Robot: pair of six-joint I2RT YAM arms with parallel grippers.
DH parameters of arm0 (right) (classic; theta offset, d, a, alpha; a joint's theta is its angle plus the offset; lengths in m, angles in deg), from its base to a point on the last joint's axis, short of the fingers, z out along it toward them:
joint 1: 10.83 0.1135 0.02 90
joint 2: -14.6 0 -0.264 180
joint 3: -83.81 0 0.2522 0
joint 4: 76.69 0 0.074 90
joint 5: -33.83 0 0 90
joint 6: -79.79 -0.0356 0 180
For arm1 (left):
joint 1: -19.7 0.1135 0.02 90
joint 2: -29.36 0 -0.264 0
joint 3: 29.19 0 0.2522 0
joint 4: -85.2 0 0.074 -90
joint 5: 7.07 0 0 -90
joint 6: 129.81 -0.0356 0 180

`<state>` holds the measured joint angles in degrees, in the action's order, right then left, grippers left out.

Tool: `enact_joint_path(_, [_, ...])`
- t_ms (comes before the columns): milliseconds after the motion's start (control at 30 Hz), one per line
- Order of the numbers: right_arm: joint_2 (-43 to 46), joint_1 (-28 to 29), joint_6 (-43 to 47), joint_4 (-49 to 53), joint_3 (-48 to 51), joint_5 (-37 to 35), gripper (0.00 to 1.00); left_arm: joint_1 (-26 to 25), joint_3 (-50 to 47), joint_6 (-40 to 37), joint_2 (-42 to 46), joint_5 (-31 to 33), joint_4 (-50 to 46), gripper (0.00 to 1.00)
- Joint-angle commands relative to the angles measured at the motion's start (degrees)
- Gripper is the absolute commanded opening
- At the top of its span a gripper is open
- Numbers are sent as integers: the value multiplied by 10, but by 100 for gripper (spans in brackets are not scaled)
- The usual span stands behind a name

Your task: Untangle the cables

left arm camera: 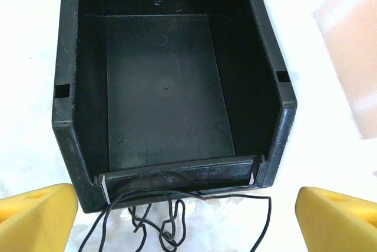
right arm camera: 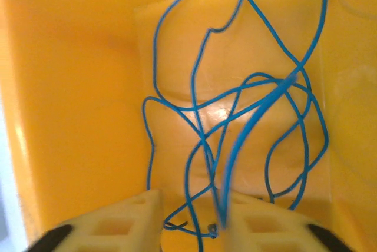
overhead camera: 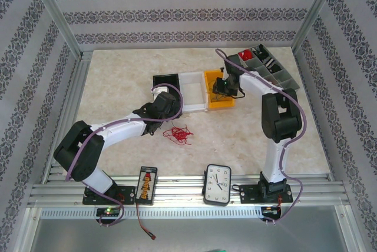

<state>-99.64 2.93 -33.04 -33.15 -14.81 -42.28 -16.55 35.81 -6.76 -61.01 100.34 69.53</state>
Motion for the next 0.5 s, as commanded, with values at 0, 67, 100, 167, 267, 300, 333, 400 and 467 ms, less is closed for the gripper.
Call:
enact_joint_path(0, [63,4,-14,-33,8,3,40,7,17,-5,-5,2,-9,95])
enact_joint_path(67, [84,3,-20,-41,16,-9,44,7,18,-5,-4,1,-9,95])
enact_joint_path(100, [92,3,-20,-44,21,-14,47,7,18,-5,-4,1,-11,95])
enact_joint_path(167, [110,3,-21,-49,30,-28,51,7,19,-5,-2,2,-15,95])
enact_joint_path(267, [137,3,-17,-54,44,-47,58,7,17,-7,3,5,-16,96])
enact_joint_path(300, [142,4,-15,-52,46,-51,58,7,17,-8,4,5,-16,96])
enact_joint_path(333, [149,3,-14,-52,51,-58,58,7,17,-8,4,6,-17,96])
enact_joint_path(400, [164,3,-14,-55,62,-71,58,7,17,-10,5,3,-19,96])
enact_joint_path(467, [184,4,-15,-61,80,-75,58,7,17,-13,6,0,-26,96])
